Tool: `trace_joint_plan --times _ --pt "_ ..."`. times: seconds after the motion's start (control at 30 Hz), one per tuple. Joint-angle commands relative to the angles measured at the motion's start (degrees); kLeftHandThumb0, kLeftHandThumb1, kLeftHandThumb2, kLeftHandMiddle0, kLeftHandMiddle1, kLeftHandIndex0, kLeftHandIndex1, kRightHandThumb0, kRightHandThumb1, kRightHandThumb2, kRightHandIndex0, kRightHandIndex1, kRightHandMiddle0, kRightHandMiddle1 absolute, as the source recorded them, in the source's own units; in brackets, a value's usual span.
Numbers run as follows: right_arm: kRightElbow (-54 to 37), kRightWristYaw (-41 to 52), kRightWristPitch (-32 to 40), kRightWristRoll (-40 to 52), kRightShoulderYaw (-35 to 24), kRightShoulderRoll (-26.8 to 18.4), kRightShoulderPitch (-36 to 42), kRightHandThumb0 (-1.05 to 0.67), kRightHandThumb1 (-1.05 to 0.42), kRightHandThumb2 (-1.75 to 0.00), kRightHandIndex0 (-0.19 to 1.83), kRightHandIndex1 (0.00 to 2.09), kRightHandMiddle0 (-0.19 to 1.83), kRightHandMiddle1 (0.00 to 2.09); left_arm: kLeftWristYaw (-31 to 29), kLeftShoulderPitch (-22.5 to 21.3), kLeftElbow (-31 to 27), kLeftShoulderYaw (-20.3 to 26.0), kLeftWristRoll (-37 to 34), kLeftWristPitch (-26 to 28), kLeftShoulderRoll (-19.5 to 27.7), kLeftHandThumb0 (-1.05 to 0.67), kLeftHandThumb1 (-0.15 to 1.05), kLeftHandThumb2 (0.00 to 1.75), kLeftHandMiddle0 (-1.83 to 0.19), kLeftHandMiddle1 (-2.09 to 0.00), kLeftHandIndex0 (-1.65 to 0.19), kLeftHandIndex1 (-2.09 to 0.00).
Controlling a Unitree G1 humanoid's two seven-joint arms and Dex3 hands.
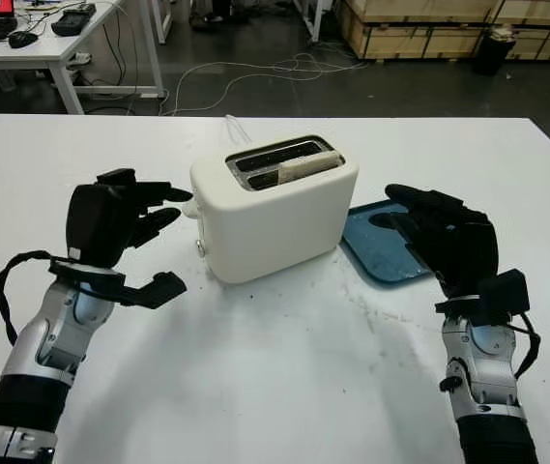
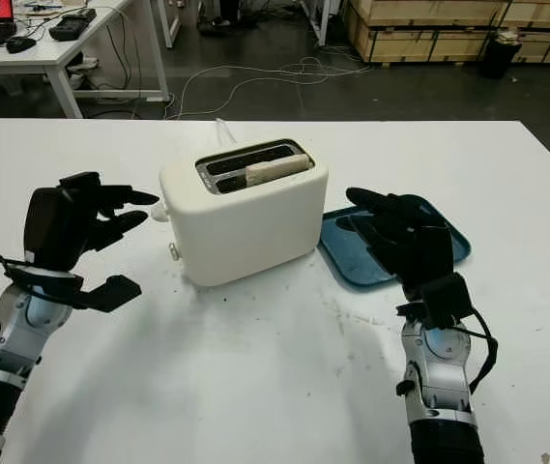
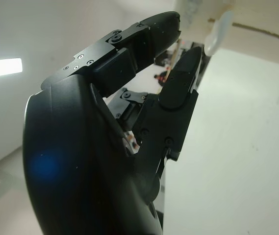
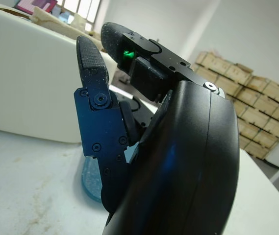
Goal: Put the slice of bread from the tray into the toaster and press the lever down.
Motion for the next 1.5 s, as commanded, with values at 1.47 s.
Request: trace_joint_plan --times 1.47 --pt "-0.8 0.4 0.1 0.3 -0.4 1.1 0.5 -0.41 -0.91 0.0 0.99 0.5 1.07 0.0 -10.4 -2.4 -1.1 -2.4 0.3 4.2 2.8 -0.22 0.86 0.0 -0.88 -1.57 -1.14 -0.31"
